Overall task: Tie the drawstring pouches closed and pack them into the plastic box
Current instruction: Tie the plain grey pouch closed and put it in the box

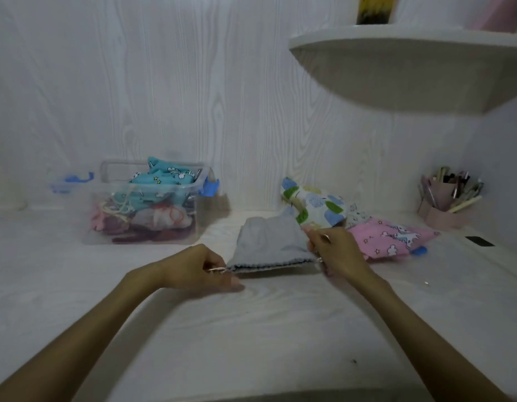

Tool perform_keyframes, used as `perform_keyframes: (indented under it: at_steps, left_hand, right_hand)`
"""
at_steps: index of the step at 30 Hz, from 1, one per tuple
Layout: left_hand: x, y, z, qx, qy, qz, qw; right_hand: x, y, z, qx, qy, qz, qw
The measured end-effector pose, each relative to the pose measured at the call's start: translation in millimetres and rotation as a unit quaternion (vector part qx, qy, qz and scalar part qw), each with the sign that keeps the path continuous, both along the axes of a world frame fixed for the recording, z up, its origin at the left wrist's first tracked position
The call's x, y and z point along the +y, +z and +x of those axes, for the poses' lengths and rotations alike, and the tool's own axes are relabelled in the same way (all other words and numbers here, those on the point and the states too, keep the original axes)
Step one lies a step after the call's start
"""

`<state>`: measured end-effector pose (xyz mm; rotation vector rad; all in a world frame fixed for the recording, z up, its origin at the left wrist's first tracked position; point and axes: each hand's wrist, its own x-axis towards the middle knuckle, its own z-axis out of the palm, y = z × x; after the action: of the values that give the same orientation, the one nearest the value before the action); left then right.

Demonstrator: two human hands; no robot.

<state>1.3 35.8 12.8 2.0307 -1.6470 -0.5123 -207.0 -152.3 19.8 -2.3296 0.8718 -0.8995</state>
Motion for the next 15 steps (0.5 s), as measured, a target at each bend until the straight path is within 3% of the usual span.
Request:
perform_keyframes:
  at_steps: [5, 7, 12, 15]
  left_hand:
    - [18, -9, 5, 0.056, 0.04, -0.078, 0.995]
    - [27, -10, 14, 0.061, 0.078, -0.076, 0.992]
    - [40, -18, 38, -0.05, 0.224, -0.049, 0.972]
    - [35, -14, 26, -0.067, 0.224, -0.048, 0.971]
  right_hand:
    - [5, -11, -23, 0.137, -0.051, -0.143, 0.979]
    - [-2, -11, -34, 0.17, -0.07, -0.159, 0.97]
    - [-7, -8, -44, 0.242, -0.127, -0.177, 0.946]
    - [3, -13, -37, 0.274, -0.099, -0.163, 0.943]
